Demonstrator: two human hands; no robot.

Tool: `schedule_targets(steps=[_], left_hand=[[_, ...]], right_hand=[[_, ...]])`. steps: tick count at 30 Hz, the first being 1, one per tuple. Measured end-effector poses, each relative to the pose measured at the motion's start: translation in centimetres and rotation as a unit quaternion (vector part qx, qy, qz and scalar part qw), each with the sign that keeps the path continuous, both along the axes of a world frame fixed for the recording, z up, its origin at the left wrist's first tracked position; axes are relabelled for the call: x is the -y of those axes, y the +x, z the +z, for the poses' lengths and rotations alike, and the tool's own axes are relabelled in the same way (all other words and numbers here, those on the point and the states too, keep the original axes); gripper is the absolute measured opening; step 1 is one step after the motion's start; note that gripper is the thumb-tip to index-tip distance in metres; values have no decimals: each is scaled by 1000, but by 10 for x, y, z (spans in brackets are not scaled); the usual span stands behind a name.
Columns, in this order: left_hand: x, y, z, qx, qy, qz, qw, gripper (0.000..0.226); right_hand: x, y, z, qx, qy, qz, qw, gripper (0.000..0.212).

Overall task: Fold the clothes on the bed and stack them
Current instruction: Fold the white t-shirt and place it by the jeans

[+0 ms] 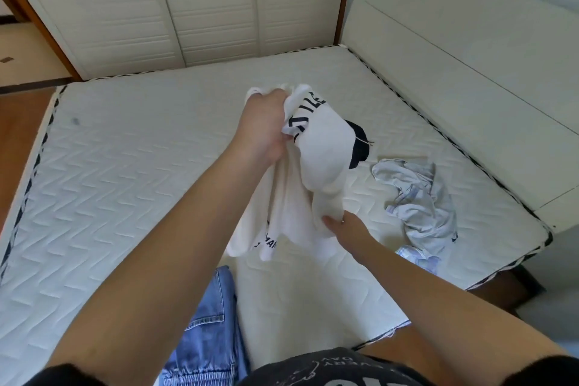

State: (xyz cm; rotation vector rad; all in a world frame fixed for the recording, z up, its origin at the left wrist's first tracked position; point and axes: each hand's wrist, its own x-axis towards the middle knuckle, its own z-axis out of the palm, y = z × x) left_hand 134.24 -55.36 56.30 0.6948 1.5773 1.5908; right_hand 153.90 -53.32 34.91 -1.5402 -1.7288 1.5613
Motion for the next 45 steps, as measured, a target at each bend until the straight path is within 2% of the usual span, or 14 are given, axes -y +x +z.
schedule_targets(steps=[5,6,9,15,18,21,23,26,28,30,33,37,41,45], left_hand=[[-13,-9,-2,90,-13,33,995,11],[-15,-9,-5,95,-27,17,995,6],[-26,-10,-31,90,-82,-18,992,23],[-24,-1,-83,144,-55,-88,984,20],[-13,8,-108,56,-91,-119,987,17],[8,22,-135,-83,-105,-153,979,35],[26,34,-155,-96,-79,-146,981,43],[48,50,-185,-158,-33,-131,978,88],[51,57,-199,-214,-29,-131,968,103],[49,55,-201,-182,-41,-86,979,83],[46,38,-201,-104,-93,-31,990,21],[58,14,-203,-87,-87,-35,992,25],[60,-1,-195,-75,-81,-72,991,20],[58,-4,-189,-71,-97,-90,989,22]], right_hand=[[-9,-1,18,-50,-15,-76,996,19],[-12,-1,26,-66,-20,-90,994,20],[-21,-4,53,-140,-27,-126,982,12],[-30,-21,110,-221,-8,-122,968,11],[-34,-33,125,-221,-7,-127,967,11],[-39,-41,132,-278,-69,-154,946,14],[-37,-48,135,-320,-109,-138,931,24],[-30,-55,136,-359,-149,-107,915,35],[-28,-58,138,-374,-160,-82,910,29],[-28,-61,141,-359,-152,-59,919,23],[-34,-62,141,-280,-97,-49,954,21],[-53,-53,129,-145,-4,-87,986,33],[-61,-38,103,-115,-17,-137,984,16],[-56,-28,71,-116,-45,-125,984,21]])
